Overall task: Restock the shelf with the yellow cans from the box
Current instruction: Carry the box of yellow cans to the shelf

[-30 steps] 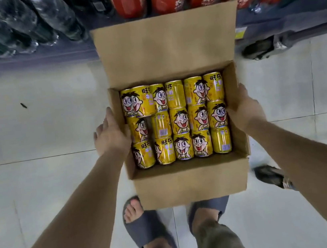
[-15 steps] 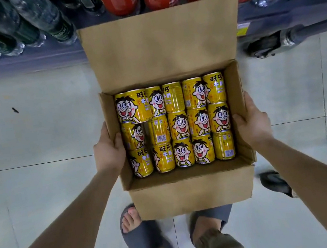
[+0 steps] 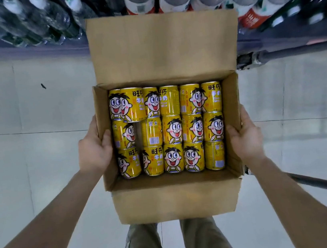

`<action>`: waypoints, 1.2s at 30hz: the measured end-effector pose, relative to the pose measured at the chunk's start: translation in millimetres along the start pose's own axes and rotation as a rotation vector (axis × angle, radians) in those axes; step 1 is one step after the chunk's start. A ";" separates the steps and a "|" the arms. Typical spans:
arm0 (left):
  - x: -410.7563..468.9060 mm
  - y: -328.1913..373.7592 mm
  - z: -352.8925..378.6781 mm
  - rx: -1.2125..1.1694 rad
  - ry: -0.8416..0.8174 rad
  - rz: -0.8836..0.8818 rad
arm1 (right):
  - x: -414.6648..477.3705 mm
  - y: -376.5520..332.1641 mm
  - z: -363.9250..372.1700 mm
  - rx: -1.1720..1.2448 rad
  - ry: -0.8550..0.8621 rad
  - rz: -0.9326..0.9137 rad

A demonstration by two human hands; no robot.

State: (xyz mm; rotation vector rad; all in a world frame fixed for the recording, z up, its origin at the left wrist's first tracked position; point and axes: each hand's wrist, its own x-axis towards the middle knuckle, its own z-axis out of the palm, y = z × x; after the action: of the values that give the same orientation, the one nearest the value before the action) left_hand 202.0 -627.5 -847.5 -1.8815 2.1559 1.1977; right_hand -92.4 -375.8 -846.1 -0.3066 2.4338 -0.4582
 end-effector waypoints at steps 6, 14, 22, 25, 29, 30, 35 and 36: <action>-80.3 44.7 -94.6 -0.020 0.030 0.036 | -94.2 -50.1 -85.6 0.042 0.033 -0.071; -182.3 84.6 -200.6 -0.053 0.094 0.052 | -189.7 -100.8 -186.4 -0.023 0.022 -0.155; -279.4 90.1 -272.4 -0.042 0.136 0.117 | -294.4 -92.8 -237.7 0.046 0.078 -0.210; -326.3 84.0 -289.6 -0.089 0.136 0.126 | -338.5 -79.7 -253.6 0.037 0.089 -0.232; -396.6 74.3 -307.5 -0.119 0.128 0.126 | -399.0 -59.4 -273.1 0.026 0.097 -0.243; -413.5 71.6 -311.1 -0.109 0.124 0.126 | -412.9 -54.6 -277.6 0.027 0.090 -0.249; -494.2 47.4 -314.6 -0.091 0.132 0.063 | -467.8 -14.6 -291.3 0.018 0.022 -0.263; -512.2 42.3 -311.9 -0.086 0.147 0.042 | -477.8 -6.3 -294.0 0.025 0.003 -0.279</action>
State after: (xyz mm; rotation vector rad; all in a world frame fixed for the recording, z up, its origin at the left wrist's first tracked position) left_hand 438.3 -379.9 -353.2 -2.0292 2.2619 1.2145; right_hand 92.1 -152.8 -365.5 -0.6396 2.3948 -0.6082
